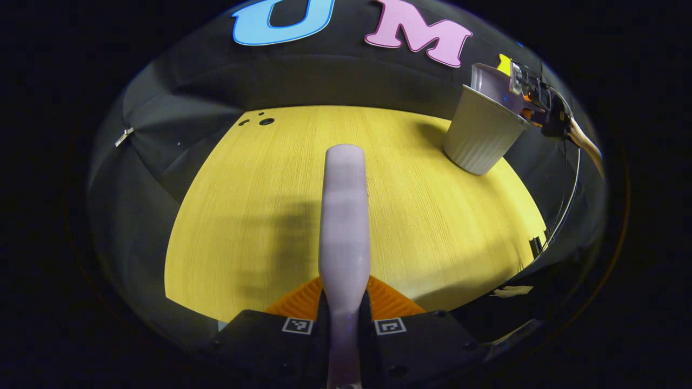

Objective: Pick up the small broom and dustpan from the desktop, sweep the trash into the dustpan with the broom, and then empty the trash into the garbage bin.

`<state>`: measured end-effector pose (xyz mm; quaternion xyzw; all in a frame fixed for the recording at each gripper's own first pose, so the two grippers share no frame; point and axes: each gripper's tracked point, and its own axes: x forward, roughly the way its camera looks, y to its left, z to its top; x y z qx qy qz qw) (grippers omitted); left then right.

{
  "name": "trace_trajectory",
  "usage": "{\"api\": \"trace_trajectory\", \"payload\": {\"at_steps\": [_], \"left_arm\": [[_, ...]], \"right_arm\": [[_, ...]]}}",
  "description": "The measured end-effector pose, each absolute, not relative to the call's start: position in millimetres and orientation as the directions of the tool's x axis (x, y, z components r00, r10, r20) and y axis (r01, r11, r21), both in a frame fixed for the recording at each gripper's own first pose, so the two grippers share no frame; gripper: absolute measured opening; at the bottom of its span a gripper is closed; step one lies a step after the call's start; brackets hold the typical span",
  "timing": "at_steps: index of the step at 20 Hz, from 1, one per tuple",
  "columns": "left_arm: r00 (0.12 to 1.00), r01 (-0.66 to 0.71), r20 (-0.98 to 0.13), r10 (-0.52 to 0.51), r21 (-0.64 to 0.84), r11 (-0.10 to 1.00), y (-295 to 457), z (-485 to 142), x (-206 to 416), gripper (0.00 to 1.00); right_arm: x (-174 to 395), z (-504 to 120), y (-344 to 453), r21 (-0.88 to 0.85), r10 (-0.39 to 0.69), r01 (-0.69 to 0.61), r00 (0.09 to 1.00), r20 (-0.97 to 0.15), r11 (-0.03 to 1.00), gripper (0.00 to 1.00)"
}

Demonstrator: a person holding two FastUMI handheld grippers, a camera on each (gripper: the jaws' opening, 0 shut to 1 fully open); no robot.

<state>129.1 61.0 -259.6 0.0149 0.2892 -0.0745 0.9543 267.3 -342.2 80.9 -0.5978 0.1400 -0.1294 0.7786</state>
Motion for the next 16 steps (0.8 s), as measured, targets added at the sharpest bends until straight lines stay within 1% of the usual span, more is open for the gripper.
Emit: {"api": "trace_trajectory", "payload": {"at_steps": [1, 2, 5, 6, 7, 8, 10, 12, 14, 16], "left_arm": [[0.823, 0.149, -0.552, -0.132, -0.014, 0.989, 60, -257, 130, 0.27], [0.827, 0.144, -0.546, -0.135, -0.026, 0.989, 56, -253, 132, 0.27], [0.831, 0.118, -0.54, -0.13, -0.057, 0.991, 49, -244, 138, 0.27], [0.836, 0.11, -0.535, -0.127, -0.064, 0.992, 46, -239, 140, 0.27], [0.838, 0.104, -0.532, -0.125, -0.07, 0.992, 44, -235, 141, 0.23], [0.839, 0.098, -0.53, -0.123, -0.075, 0.992, 42, -230, 142, 0.27], [0.842, 0.093, -0.525, -0.122, -0.082, 0.992, 39, -221, 144, 0.27], [0.848, 0.096, -0.515, -0.123, -0.079, 0.992, 35, -214, 146, 0.27], [0.859, 0.083, -0.502, -0.104, -0.063, 0.995, 37, -210, 152, 0.27], [0.861, 0.055, -0.502, -0.077, -0.06, 0.997, 42, -212, 159, 0.27]], "right_arm": [[267, 83, -342, -0.943, -0.369, 0.042, 0.925, -0.088, 0.329, 0.37], [263, 84, -342, -0.9, -0.369, 0.048, 0.921, -0.129, 0.433, 0.37], [259, 78, -344, -0.768, -0.34, 0.033, 0.908, -0.244, 0.64, 0.37], [259, 77, -345, -0.712, -0.326, 0.044, 0.908, -0.264, 0.701, 0.37], [257, 81, -344, -0.651, -0.307, 0.064, 0.914, -0.266, 0.756, 0.37], [259, 85, -341, -0.582, -0.278, 0.083, 0.926, -0.254, 0.809, 0.37], [255, 95, -335, -0.446, -0.241, 0.105, 0.935, -0.26, 0.889, 0.37], [257, 98, -327, -0.306, -0.195, 0.107, 0.942, -0.272, 0.946, 0.37], [256, 104, -316, -0.196, -0.151, 0.102, 0.955, -0.255, 0.975, 0.37], [252, 110, -296, -0.146, -0.103, 0.074, 0.974, -0.202, 0.987, 0.37]]}}
